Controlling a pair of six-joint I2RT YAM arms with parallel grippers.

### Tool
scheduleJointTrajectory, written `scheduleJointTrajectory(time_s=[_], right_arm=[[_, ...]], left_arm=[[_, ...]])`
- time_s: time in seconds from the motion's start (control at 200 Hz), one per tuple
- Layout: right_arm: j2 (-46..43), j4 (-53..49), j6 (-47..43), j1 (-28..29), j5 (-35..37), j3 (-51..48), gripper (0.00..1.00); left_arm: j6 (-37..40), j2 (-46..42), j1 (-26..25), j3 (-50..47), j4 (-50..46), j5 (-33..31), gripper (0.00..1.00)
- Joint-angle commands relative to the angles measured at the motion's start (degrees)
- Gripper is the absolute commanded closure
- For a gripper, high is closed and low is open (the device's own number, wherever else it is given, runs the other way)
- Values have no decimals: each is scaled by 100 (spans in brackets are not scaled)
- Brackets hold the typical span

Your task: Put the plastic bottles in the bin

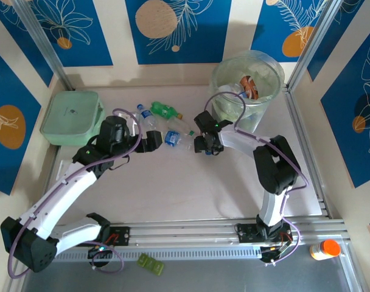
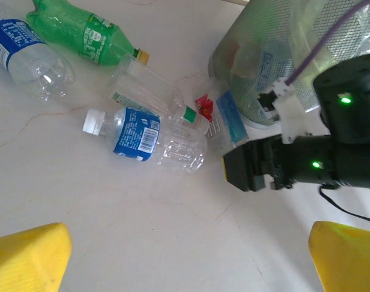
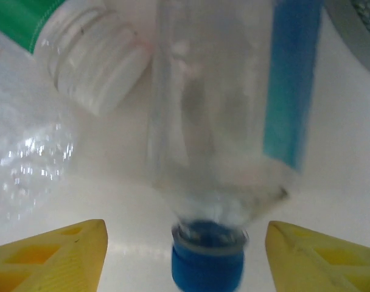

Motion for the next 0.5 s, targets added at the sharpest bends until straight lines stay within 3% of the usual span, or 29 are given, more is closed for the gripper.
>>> scheduleJointTrajectory(time_s=[0.0, 0.185, 0.405, 0.495], right_arm=[[273, -54, 126, -15, 91, 176, 36], [378, 25, 132, -15, 187, 141, 49], [287, 32, 106, -12, 303, 16, 73], [169, 28, 119, -5, 332, -45, 76]], left_arm=[[-55, -6, 82, -40, 159, 176, 1], [-35, 2, 96, -39, 151, 168, 1], [-63, 29, 144, -39, 171, 212, 1], [-61, 29, 162, -39, 170, 212, 1]])
